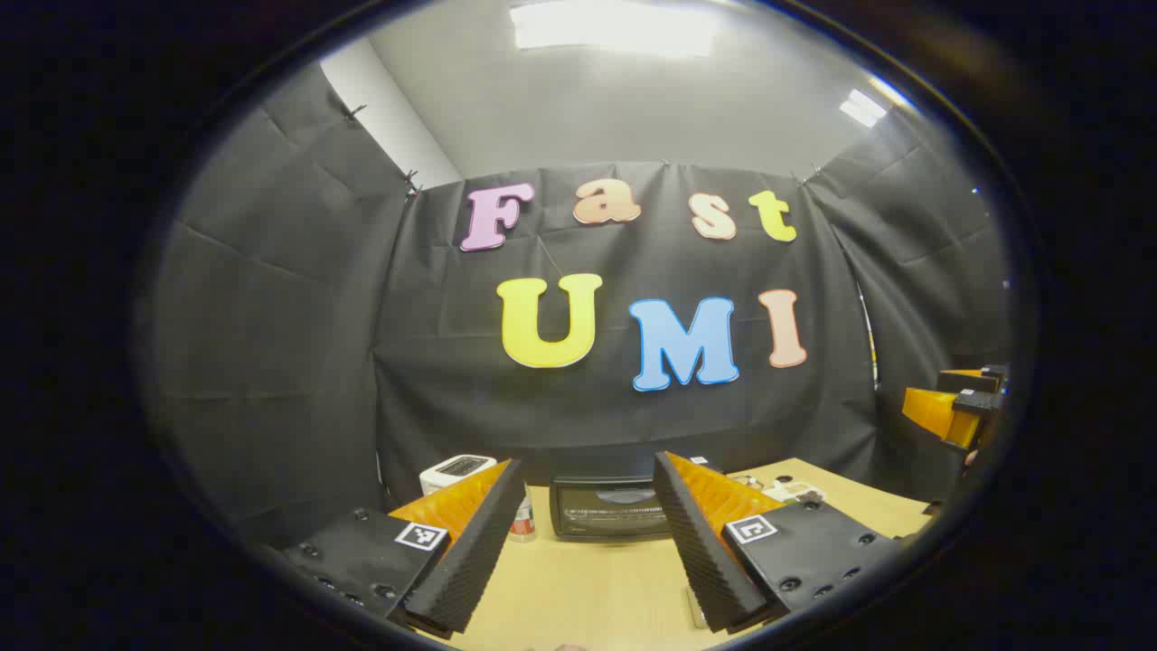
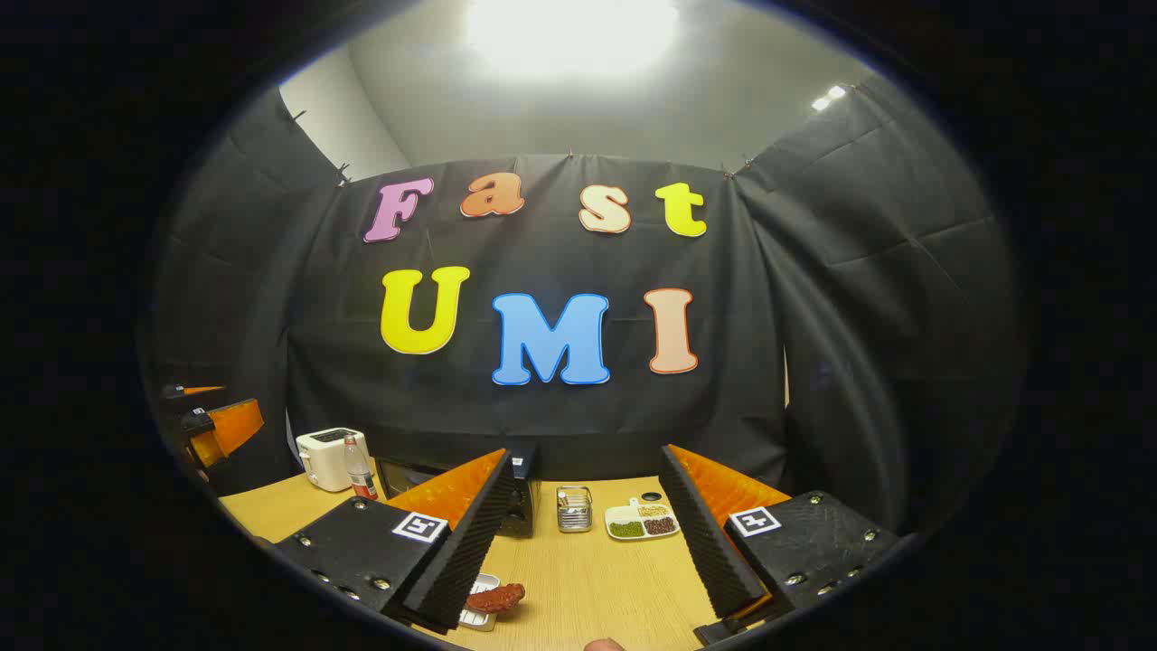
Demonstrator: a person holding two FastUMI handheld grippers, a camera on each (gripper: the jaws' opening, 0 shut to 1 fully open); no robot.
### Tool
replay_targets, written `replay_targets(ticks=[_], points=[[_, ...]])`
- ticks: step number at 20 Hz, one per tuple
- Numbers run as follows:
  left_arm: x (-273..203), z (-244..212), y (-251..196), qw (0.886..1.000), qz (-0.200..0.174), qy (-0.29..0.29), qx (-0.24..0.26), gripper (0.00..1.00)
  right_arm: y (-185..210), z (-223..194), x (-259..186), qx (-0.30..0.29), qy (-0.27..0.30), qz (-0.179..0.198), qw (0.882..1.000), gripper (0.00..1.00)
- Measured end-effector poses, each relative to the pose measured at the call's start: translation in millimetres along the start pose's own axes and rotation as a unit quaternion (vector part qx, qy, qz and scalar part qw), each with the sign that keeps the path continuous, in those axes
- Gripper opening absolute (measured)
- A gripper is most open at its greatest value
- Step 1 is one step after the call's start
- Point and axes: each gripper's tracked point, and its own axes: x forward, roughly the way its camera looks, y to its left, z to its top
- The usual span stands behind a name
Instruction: Open the electric oven with the left hand, put the food in, and close the electric oven.
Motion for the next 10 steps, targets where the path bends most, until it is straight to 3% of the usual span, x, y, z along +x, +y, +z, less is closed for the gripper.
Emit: replay_targets(ticks=[8,9,10], points=[[1,-2,-11,1.0,0.002,0.003,0.004,1.0,-12,3,2,-0.005,-0.012,0.002,1.0,0.98],[0,-3,-13,1.0,0.003,0.002,0.006,0.96,-13,3,2,-0.005,-0.013,0.004,1.0,0.98],[1,-3,-16,1.0,0.003,0.002,0.007,1.0,-14,2,3,-0.006,-0.014,0.007,1.0,0.98]])
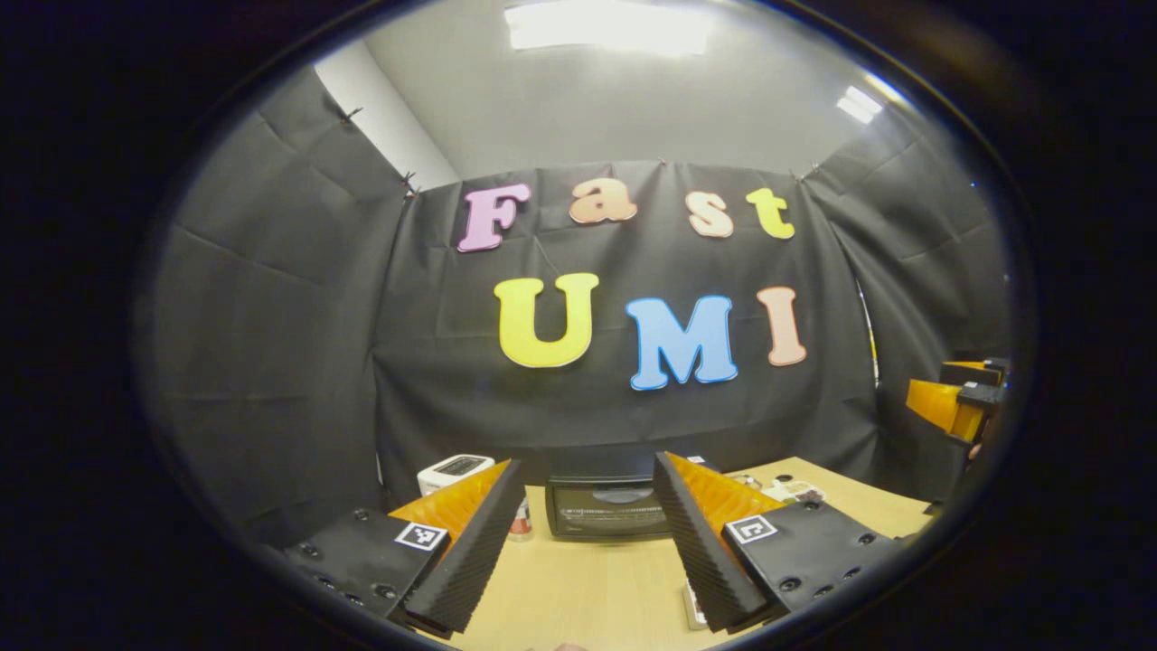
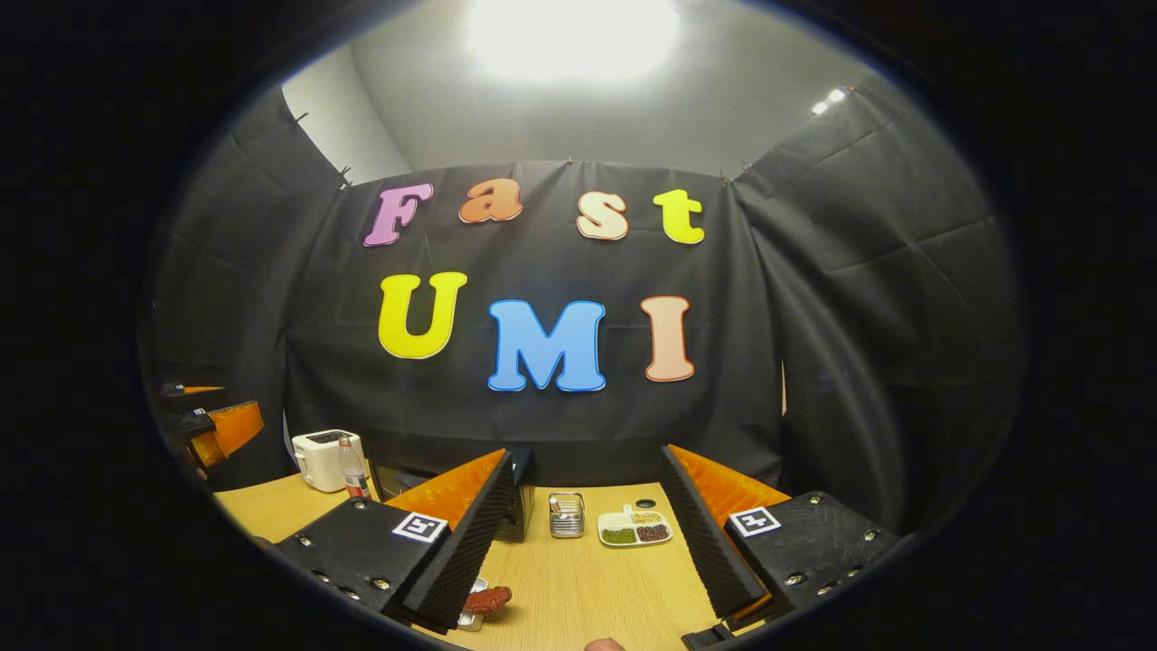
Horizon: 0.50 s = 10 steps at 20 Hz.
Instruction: Open the electric oven with the left hand, put the food in, and close the electric oven.
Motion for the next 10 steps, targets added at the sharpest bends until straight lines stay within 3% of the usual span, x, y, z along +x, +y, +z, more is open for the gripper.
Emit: replay_targets(ticks=[10], points=[[28,13,-26,1.0,0.009,-0.024,0.01,1.0,-23,-5,7,0.012,-0.005,0.024,1.0,0.98]])
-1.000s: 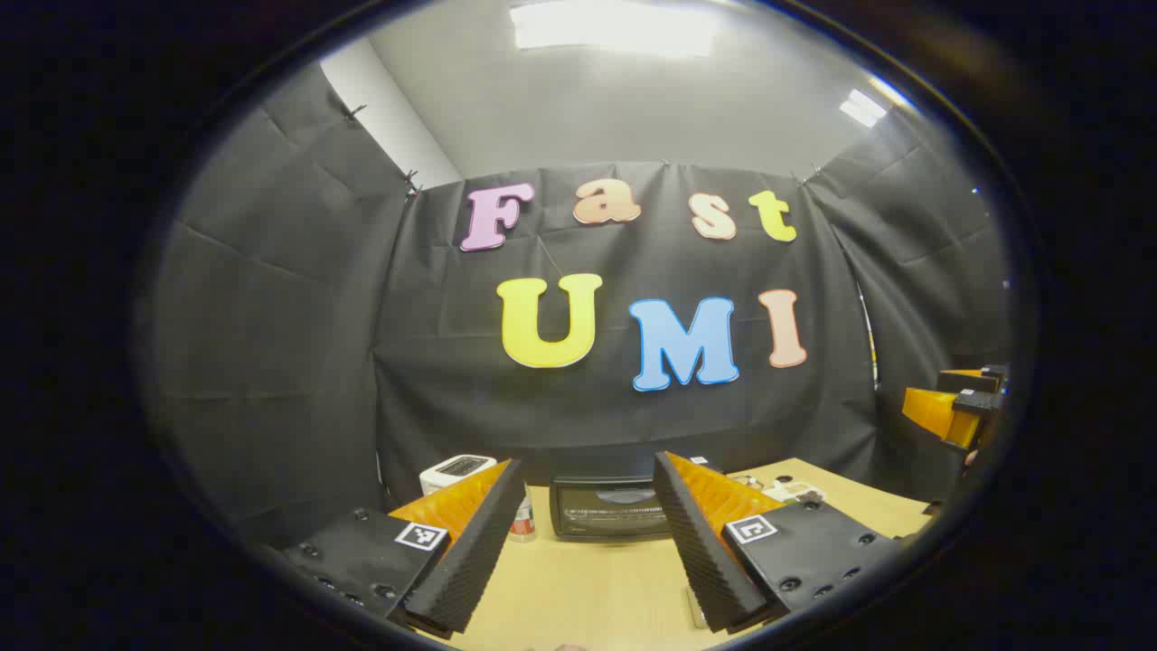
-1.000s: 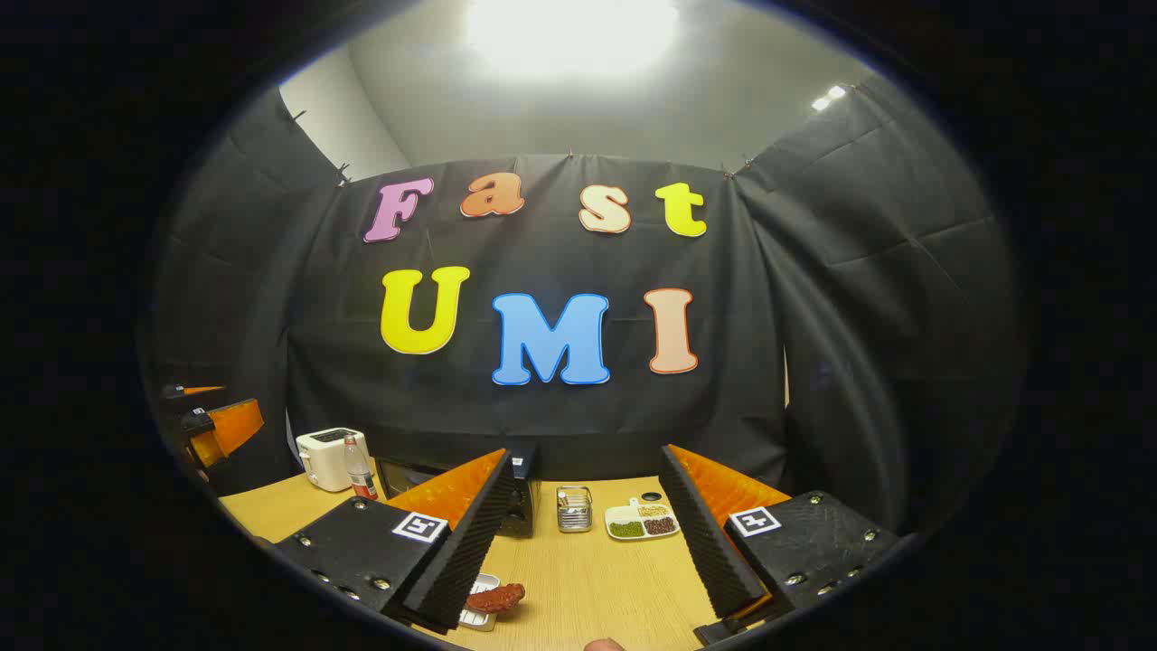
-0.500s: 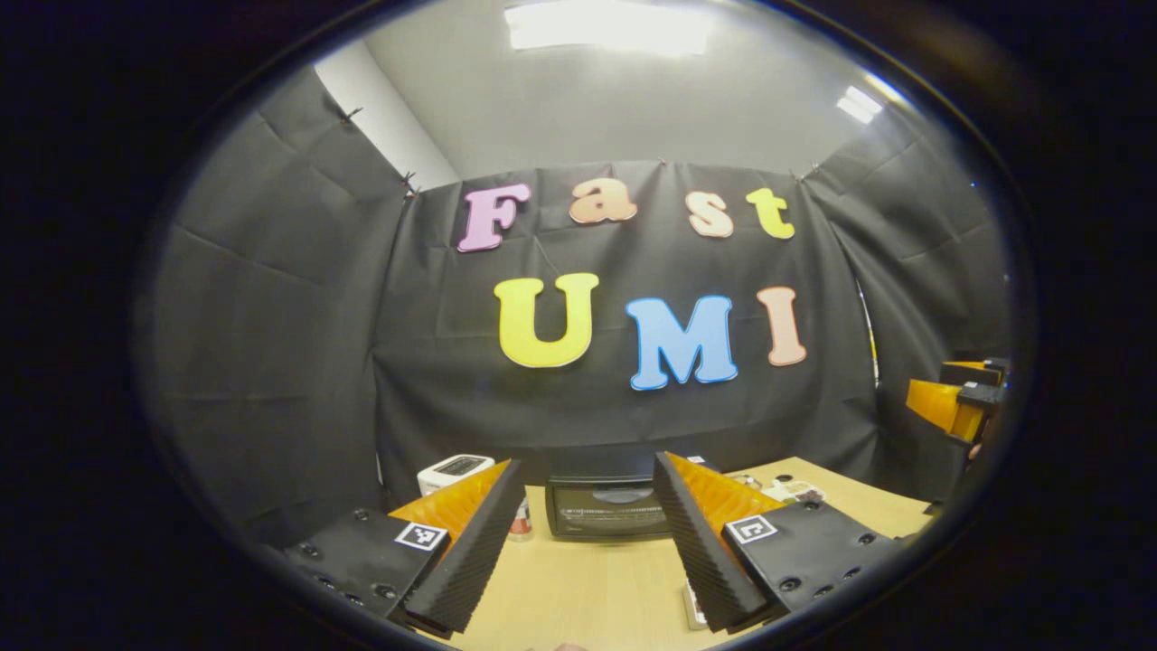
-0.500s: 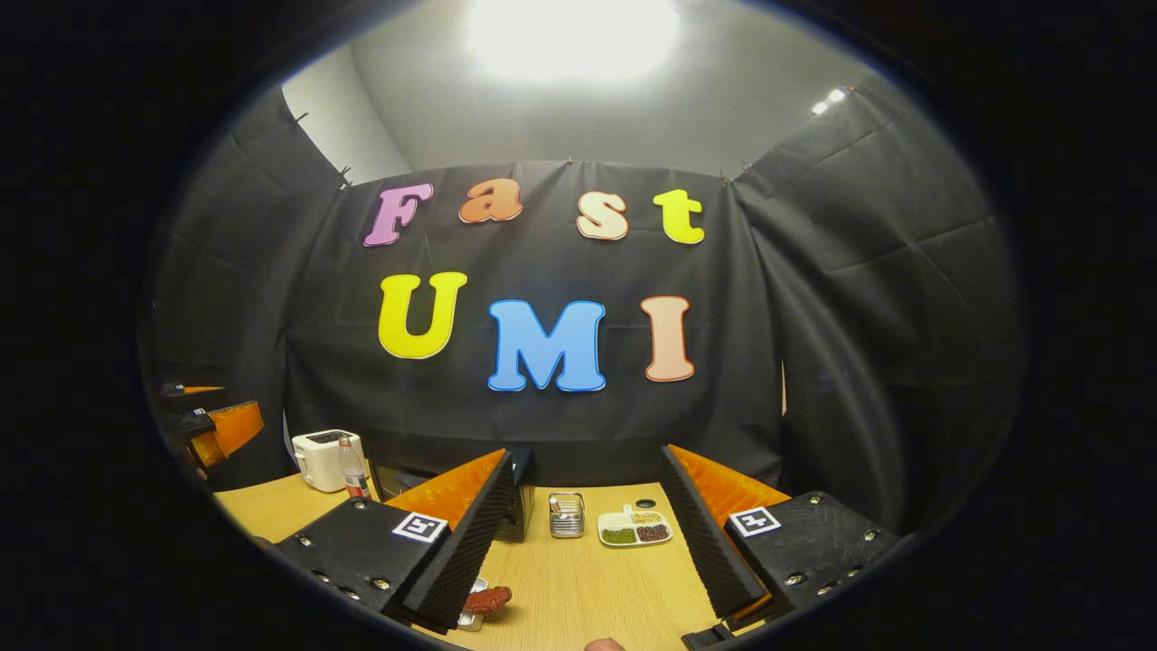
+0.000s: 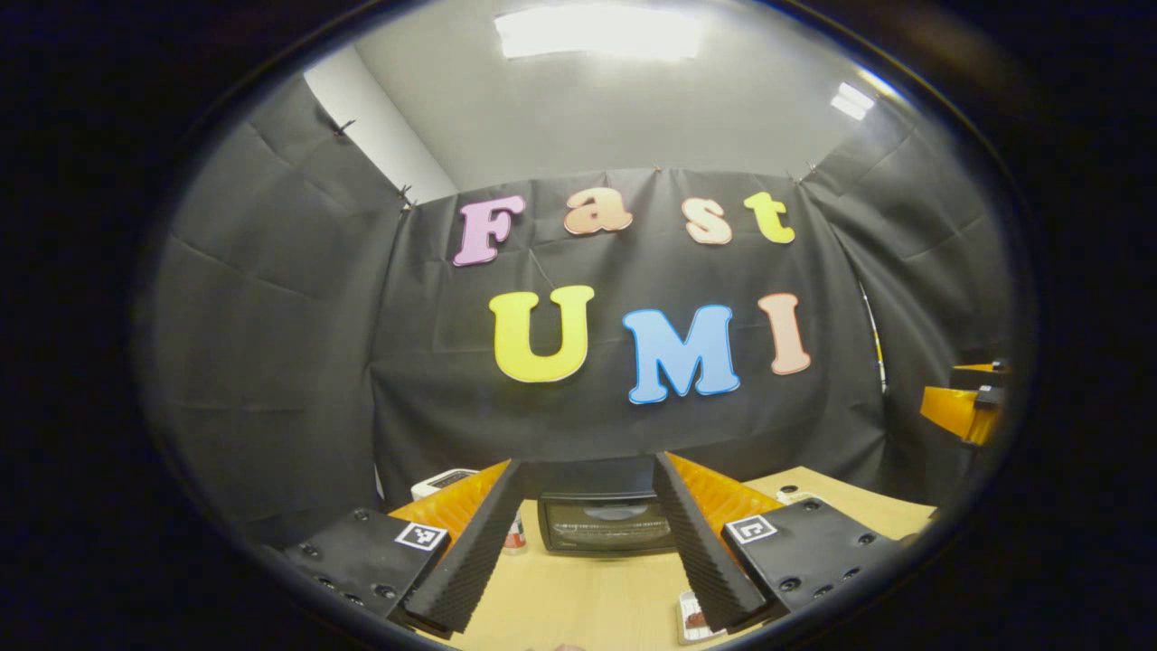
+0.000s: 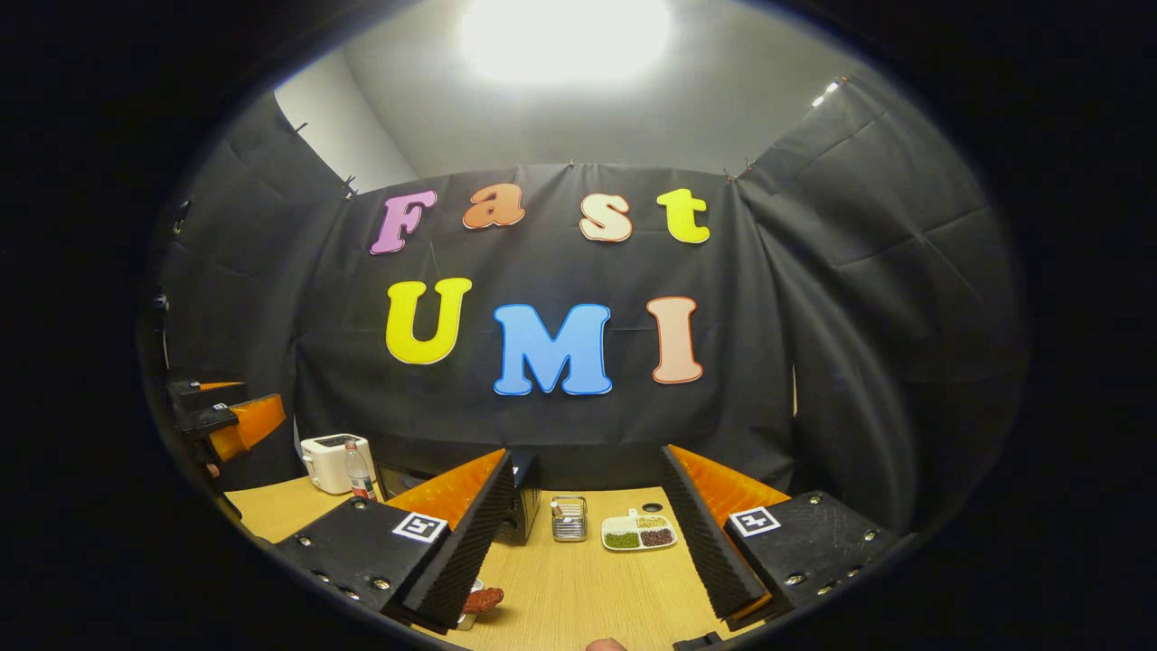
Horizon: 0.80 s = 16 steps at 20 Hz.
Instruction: Open the electric oven with the left hand, put the food in, and close the electric oven.
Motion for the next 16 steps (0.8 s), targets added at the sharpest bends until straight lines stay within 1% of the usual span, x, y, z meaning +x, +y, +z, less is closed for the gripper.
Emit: replay_targets(ticks=[4,9,11,15,16], points=[[26,-9,-10,1.0,-0.001,0.005,-0.001,0.96,-8,-5,-1,0.001,0.003,0.0,1.0,0.98],[74,-23,-14,1.0,-0.009,0.011,-0.005,0.9,-10,-12,14,0.005,0.011,-0.012,1.0,0.98],[94,-30,-16,1.0,-0.018,0.012,-0.007,0.9,-8,-13,19,0.006,0.01,-0.02,1.0,0.98],[140,-52,-19,0.999,-0.037,0.024,-0.011,1.0,-6,-17,36,-0.004,0.014,-0.041,0.999,0.98],[151,-59,-19,0.999,-0.041,0.028,-0.011,1.0,-5,-16,40,-0.003,0.014,-0.046,0.999,0.97]])
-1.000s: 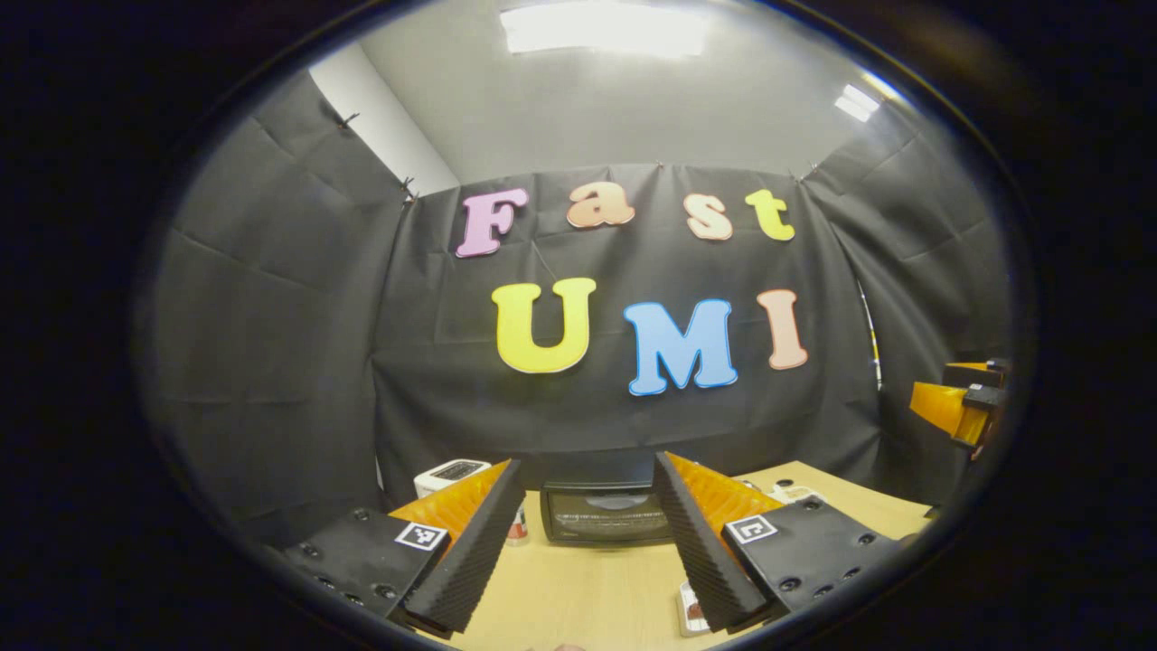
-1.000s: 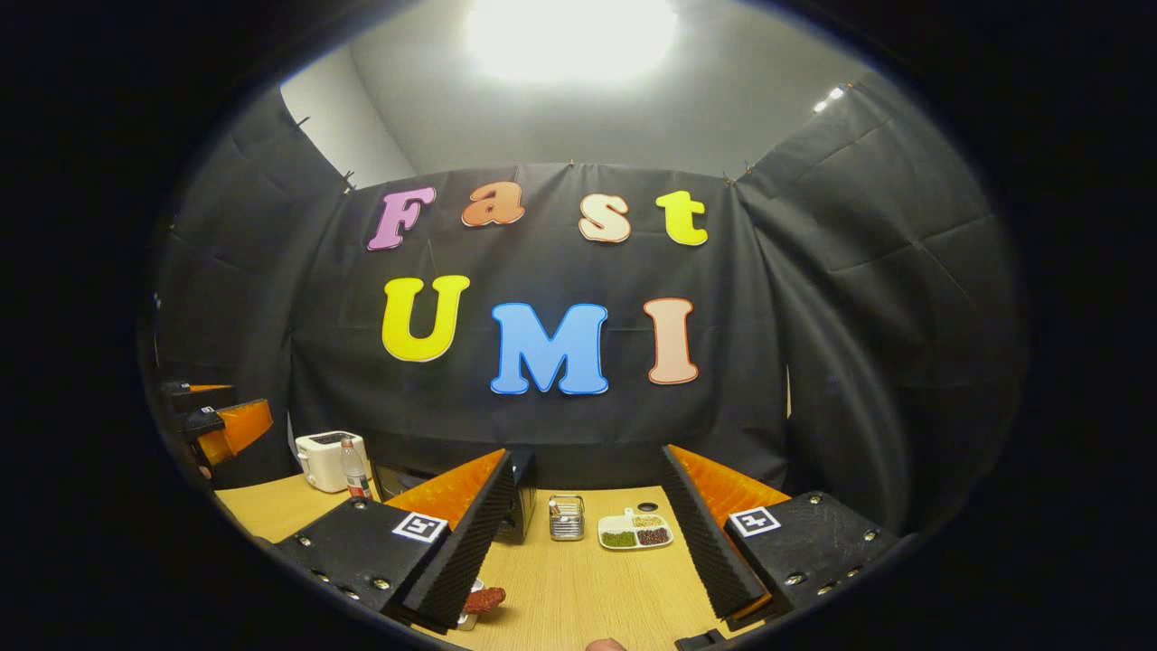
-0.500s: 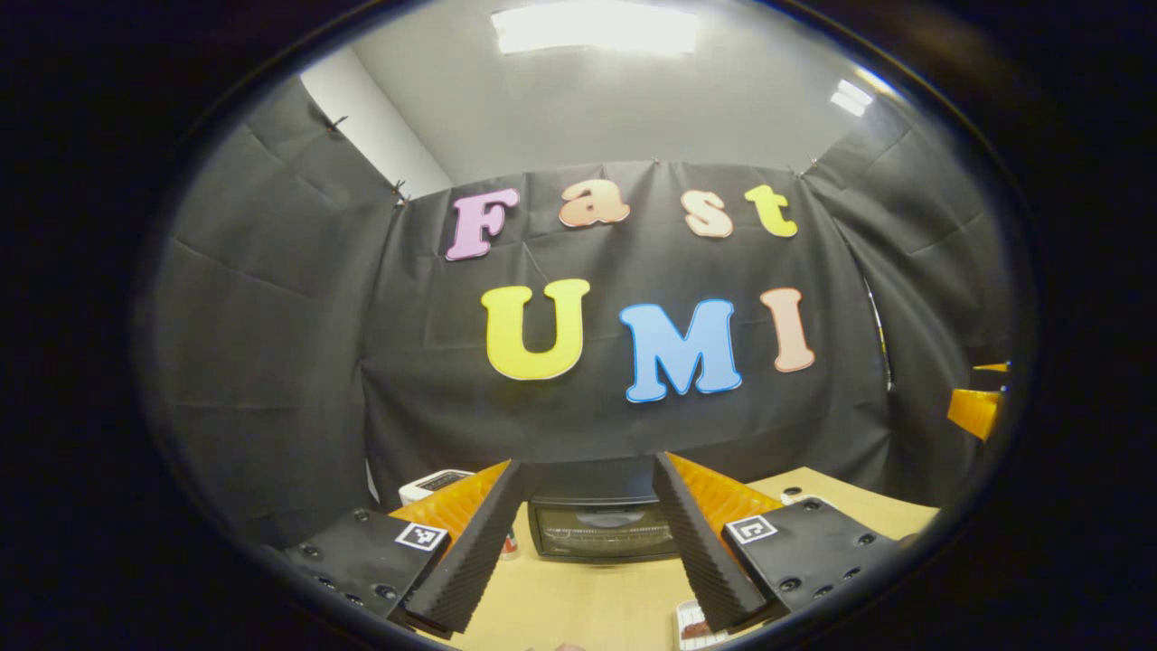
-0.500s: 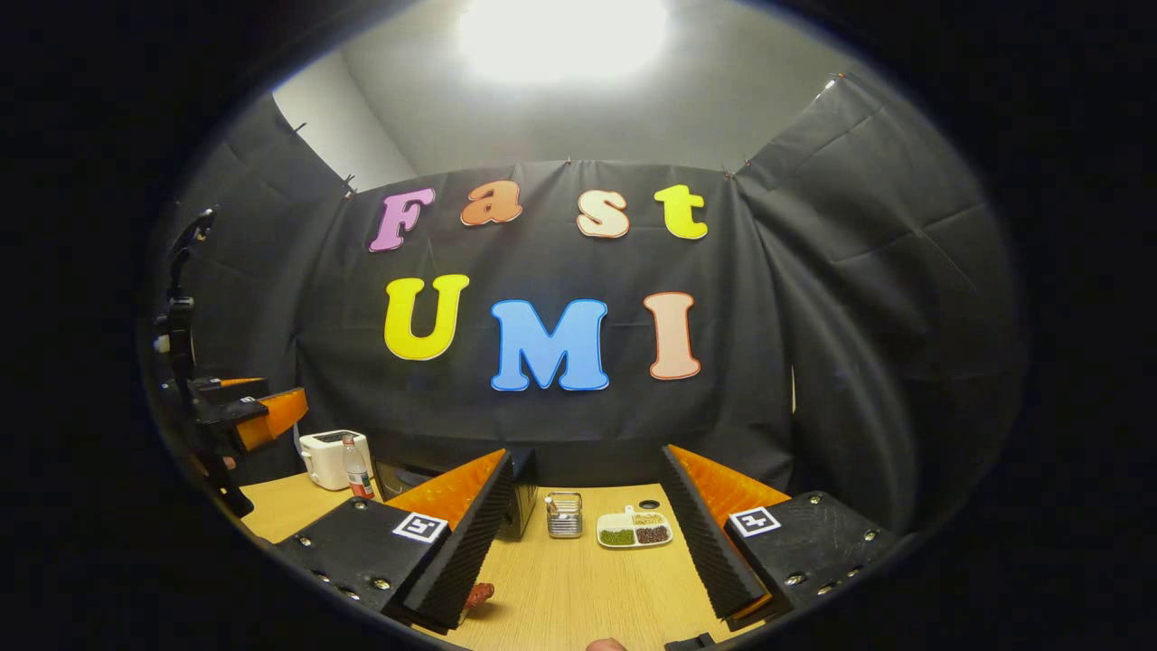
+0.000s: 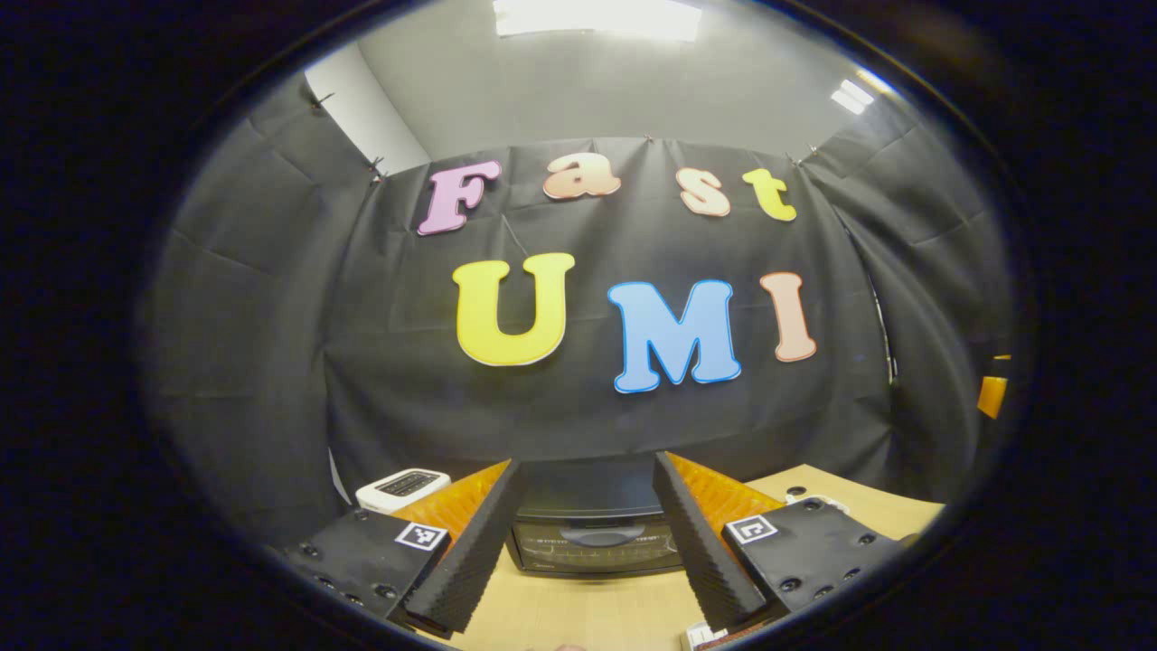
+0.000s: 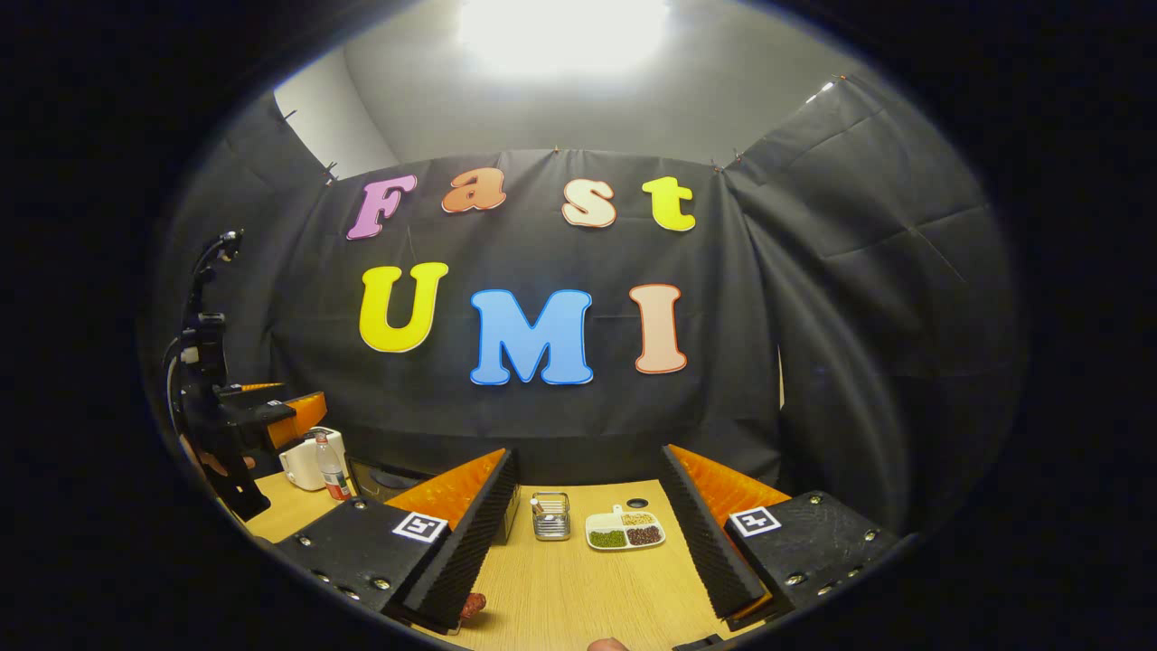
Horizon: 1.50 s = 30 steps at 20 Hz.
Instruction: Open the electric oven with the left hand, put the food in, and close the electric oven.
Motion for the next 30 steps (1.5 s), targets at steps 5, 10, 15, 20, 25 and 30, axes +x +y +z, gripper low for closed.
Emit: replay_targets(ticks=[5,10,15,20,25,30], points=[[52,-33,-7,0.999,-0.025,0.024,-0.011,1.0,5,-2,17,-0.012,0.008,-0.024,1.0,0.98],[90,-71,-14,0.997,-0.049,0.052,-0.015,1.0,4,-5,21,-0.032,0.012,-0.054,0.998,0.98],[126,-118,-24,0.994,-0.069,0.087,-0.007,0.96,5,-14,25,-0.03,0.032,-0.083,0.996,0.98],[153,-164,-18,0.99,-0.066,0.125,-0.011,0.97,10,-20,28,-0.048,0.044,-0.097,0.993,0.98],[166,-185,-17,0.988,-0.065,0.138,-0.02,1.0,8,-33,24,-0.041,0.068,-0.11,0.991,0.98],[172,-200,-21,0.986,-0.065,0.15,-0.025,0.97,3,-34,20,-0.035,0.074,-0.121,0.989,0.98]])
